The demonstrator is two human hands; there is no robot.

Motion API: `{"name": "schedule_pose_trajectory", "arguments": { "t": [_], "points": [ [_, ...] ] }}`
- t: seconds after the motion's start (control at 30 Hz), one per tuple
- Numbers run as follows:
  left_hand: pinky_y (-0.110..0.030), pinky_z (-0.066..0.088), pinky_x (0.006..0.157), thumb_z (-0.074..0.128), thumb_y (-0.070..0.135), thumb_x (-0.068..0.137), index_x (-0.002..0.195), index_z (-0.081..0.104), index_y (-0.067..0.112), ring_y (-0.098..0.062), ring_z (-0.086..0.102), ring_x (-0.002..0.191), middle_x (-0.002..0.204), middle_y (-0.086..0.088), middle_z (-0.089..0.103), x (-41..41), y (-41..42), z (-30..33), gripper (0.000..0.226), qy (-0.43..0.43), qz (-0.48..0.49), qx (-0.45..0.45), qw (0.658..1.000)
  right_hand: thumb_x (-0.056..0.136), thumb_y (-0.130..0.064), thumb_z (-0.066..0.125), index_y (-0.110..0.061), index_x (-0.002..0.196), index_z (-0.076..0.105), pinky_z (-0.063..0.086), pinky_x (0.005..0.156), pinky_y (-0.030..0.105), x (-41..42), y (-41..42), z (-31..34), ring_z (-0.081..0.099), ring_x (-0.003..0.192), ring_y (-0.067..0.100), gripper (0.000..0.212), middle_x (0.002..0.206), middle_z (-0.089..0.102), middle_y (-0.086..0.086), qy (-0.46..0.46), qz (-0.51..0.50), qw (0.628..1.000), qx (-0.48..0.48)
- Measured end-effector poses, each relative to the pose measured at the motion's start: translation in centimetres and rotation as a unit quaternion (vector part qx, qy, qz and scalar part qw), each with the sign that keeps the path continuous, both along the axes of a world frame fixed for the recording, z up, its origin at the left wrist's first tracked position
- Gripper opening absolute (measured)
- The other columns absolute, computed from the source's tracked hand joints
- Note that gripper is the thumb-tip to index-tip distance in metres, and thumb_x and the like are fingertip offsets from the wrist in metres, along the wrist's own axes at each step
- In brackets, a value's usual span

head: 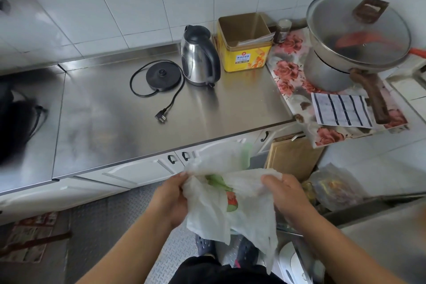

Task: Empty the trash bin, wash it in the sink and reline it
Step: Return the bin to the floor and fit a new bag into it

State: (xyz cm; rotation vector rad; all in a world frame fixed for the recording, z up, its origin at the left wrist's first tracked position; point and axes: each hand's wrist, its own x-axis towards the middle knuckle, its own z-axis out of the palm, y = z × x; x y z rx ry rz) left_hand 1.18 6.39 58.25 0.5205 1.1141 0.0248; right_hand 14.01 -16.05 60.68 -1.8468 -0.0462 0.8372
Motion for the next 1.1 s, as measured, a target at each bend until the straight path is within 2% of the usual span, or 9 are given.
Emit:
{"name": "schedule_pose_trajectory", "arguments": {
  "t": [0.17, 0.3, 0.4, 0.6, 0.67, 0.83, 0.93, 1.0, 1.1],
  "points": [
    [-0.060, 0.045, 0.095, 0.044, 0.017, 0.098, 0.126, 0.061, -0.003, -0.044, 0.064, 0.112, 0.124, -0.028, 0.065, -3.2, 3.6, -0.9, 0.039, 0.012, 0.080, -0.109, 0.991, 0.090, -0.022, 0.055, -0.016, 0.085, 0.077, 0.055, 0.068, 0.042, 0.7, -1.9, -2.9, 0.071, 0.082, 0.033, 0.023, 0.087, 0.075, 0.017, 0.057, -0.129, 0.990, -0.007],
    [-0.058, 0.035, 0.112, 0.042, 0.015, 0.095, 0.134, 0.057, 0.000, -0.044, 0.055, 0.125, 0.132, -0.026, 0.061, -5.0, 5.3, -1.4, 0.044, 0.037, 0.097, -0.122, 0.987, 0.090, -0.019, 0.055, -0.010, 0.083, 0.075, 0.053, 0.057, 0.033, 1.0, -3.5, -4.9, 0.069, 0.071, 0.024, 0.023, 0.080, 0.074, 0.014, 0.093, -0.189, 0.977, -0.014],
    [-0.057, 0.041, 0.107, 0.041, 0.017, 0.097, 0.130, 0.060, 0.003, -0.041, 0.061, 0.118, 0.125, -0.022, 0.067, -5.5, 6.0, -1.5, 0.041, 0.027, 0.107, -0.104, 0.988, 0.091, -0.014, 0.057, -0.003, 0.092, 0.073, 0.053, 0.066, 0.040, 0.8, -4.6, -6.1, 0.069, 0.081, 0.034, 0.019, 0.087, 0.075, 0.018, 0.111, -0.184, 0.976, -0.021],
    [-0.044, 0.059, 0.062, 0.049, 0.017, 0.082, 0.088, 0.067, -0.005, -0.033, 0.071, 0.066, 0.073, -0.020, 0.068, -4.8, 6.1, 1.6, 0.029, -0.017, 0.000, -0.037, 0.999, 0.090, -0.018, 0.070, 0.004, 0.100, 0.068, 0.059, 0.081, 0.049, -0.2, -5.9, -8.6, 0.071, 0.087, 0.037, 0.025, 0.096, 0.073, 0.027, 0.187, -0.016, 0.970, -0.157],
    [-0.038, 0.056, 0.061, 0.051, 0.017, 0.074, 0.078, 0.065, -0.004, -0.031, 0.064, 0.063, 0.069, -0.018, 0.059, -4.1, 5.7, 3.8, 0.026, -0.046, -0.045, -0.027, 0.998, 0.086, -0.036, 0.073, -0.004, 0.101, 0.062, 0.054, 0.066, 0.036, 0.2, -4.4, -8.9, 0.064, 0.076, 0.024, 0.037, 0.088, 0.067, 0.015, 0.141, 0.052, 0.965, -0.214],
    [-0.030, 0.053, 0.053, 0.049, 0.013, 0.073, 0.077, 0.068, -0.001, -0.024, 0.058, 0.052, 0.062, -0.011, 0.056, -3.2, 5.3, 8.1, 0.023, -0.098, -0.122, -0.043, 0.987, 0.084, -0.041, 0.068, -0.021, 0.101, 0.062, 0.051, 0.087, 0.036, 0.6, 4.8, -7.1, 0.061, 0.098, 0.019, 0.026, 0.106, 0.065, -0.002, 0.034, 0.163, 0.970, -0.176],
    [-0.041, 0.055, 0.081, 0.033, 0.009, 0.087, 0.107, 0.063, -0.011, -0.034, 0.068, 0.085, 0.091, -0.021, 0.068, -3.1, 4.7, 10.7, 0.041, -0.171, -0.198, -0.087, 0.961, 0.083, -0.025, 0.069, -0.023, 0.107, 0.066, 0.054, 0.096, 0.047, -0.9, 10.4, -5.2, 0.064, 0.105, 0.022, 0.024, 0.112, 0.068, 0.002, 0.060, 0.215, 0.971, -0.081],
    [-0.044, 0.042, 0.100, 0.011, 0.008, 0.093, 0.125, 0.049, -0.014, -0.038, 0.060, 0.111, 0.118, -0.026, 0.062, -3.5, 4.8, 11.8, 0.055, -0.243, -0.215, -0.051, 0.945, 0.083, -0.009, 0.067, -0.026, 0.127, 0.060, 0.051, 0.102, 0.046, -1.9, 13.2, -3.5, 0.061, 0.116, 0.026, 0.047, 0.123, 0.066, 0.005, 0.074, 0.282, 0.956, -0.020],
    [-0.041, 0.049, 0.087, 0.028, 0.005, 0.090, 0.109, 0.058, -0.005, -0.034, 0.065, 0.092, 0.099, -0.020, 0.064, -4.0, 6.2, 12.8, 0.036, -0.209, -0.257, -0.056, 0.942, 0.075, 0.012, 0.054, -0.022, 0.132, 0.055, 0.048, 0.094, 0.039, -2.9, 15.5, -2.0, 0.054, 0.121, 0.034, 0.067, 0.125, 0.062, 0.016, 0.088, 0.391, 0.915, 0.029]
  ]
}}
